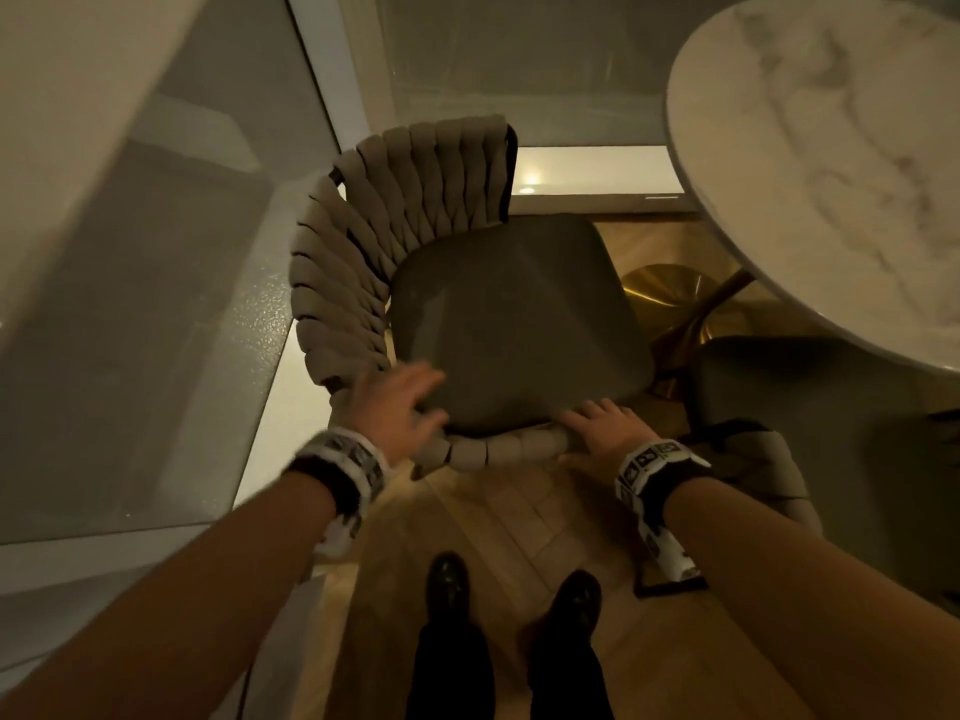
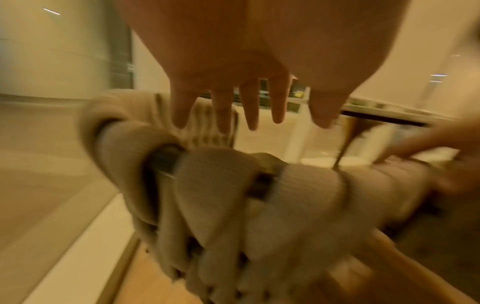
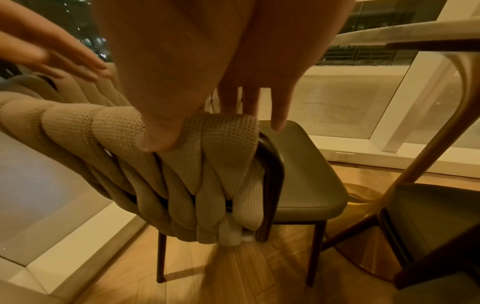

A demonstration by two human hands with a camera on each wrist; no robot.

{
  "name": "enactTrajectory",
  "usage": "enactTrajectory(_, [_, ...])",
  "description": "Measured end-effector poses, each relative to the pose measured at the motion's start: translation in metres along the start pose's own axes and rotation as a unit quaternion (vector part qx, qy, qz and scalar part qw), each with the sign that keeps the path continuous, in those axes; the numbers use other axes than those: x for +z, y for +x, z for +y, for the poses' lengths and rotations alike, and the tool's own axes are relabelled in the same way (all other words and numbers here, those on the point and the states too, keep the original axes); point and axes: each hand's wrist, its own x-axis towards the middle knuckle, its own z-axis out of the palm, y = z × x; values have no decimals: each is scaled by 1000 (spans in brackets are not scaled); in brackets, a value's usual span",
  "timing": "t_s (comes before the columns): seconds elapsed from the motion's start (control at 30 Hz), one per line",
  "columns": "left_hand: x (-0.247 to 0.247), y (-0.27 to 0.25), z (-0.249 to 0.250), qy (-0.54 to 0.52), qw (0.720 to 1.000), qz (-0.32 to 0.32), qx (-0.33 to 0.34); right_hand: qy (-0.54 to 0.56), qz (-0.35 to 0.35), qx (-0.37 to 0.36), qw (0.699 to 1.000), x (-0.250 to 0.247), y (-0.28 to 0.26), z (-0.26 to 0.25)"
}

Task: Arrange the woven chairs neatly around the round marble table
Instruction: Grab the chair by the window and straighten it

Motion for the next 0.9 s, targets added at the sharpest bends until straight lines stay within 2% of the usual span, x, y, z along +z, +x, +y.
enactTrajectory(0.07, [25, -10, 13, 101, 985, -135, 36, 25, -25, 13, 999, 0, 0, 5])
enactTrajectory(0.13, [40, -13, 20, 197, 963, -181, 37, 53, -43, 20, 997, 1, 1, 9])
enactTrajectory(0.37, [32, -1, 20, 222, 966, -130, 25, 75, -24, 24, 997, 1, 8, 9])
enactTrajectory(0.47, [17, 16, 24, 222, 969, -105, -6, 92, -3, 28, 995, -7, 18, 9])
enactTrajectory(0.67, [-10, 63, 30, 163, 982, -72, -55, 131, 20, 38, 990, -29, 39, 18])
enactTrajectory(0.9, [-17, 109, 37, 162, 984, -57, -40, 151, 22, 47, 987, -52, 55, 45])
